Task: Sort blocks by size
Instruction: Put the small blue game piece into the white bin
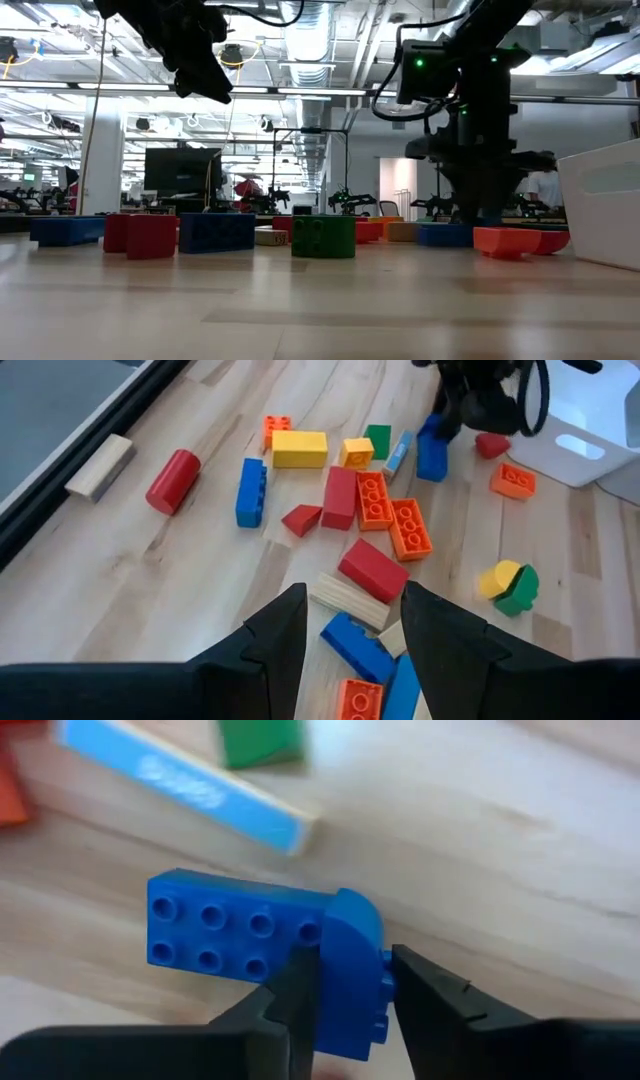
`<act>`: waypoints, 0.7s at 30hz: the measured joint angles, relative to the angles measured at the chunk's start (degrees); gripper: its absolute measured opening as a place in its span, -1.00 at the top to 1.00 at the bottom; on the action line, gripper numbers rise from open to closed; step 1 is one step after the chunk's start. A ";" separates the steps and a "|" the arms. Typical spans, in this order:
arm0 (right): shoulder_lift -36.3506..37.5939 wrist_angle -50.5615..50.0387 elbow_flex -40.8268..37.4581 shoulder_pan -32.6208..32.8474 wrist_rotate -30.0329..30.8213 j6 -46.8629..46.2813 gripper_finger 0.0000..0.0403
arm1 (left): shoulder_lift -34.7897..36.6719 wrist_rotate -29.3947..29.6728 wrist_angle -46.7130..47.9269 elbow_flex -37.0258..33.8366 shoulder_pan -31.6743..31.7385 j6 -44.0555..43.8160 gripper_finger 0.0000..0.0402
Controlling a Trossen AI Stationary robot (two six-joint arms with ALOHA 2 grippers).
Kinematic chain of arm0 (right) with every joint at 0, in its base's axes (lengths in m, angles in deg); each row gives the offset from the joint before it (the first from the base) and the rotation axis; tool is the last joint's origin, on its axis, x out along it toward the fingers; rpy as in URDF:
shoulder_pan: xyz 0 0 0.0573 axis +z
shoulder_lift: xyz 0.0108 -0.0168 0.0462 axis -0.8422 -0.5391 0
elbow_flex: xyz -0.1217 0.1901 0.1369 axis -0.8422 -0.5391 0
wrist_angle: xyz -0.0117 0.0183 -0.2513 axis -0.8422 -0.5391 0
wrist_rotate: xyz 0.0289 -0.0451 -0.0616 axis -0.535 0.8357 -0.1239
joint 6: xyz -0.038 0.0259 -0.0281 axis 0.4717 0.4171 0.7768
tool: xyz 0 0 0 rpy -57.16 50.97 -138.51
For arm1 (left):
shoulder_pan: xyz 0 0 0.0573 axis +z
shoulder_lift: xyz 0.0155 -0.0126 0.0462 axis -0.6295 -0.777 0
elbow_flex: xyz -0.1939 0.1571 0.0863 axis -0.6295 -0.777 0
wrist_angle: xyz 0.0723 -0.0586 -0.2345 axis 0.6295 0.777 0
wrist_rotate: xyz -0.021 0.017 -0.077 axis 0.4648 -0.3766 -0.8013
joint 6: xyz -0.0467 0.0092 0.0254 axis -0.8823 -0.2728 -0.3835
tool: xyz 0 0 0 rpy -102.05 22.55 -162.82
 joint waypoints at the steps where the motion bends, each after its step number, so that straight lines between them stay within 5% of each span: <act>1: 0.36 -1.15 -0.02 -0.34 0.05 0.74 0.28 | 0.00 -0.02 0.00 0.00 0.00 -0.10 0.23; 14: 12.72 -5.78 -0.09 -4.01 -1.32 18.82 0.30 | 0.00 0.01 -1.51 0.00 0.00 -10.41 0.23; 21: 19.91 -3.31 0.02 3.12 -8.60 27.18 0.33 | 0.00 0.05 -5.35 0.00 -1.09 -16.25 0.23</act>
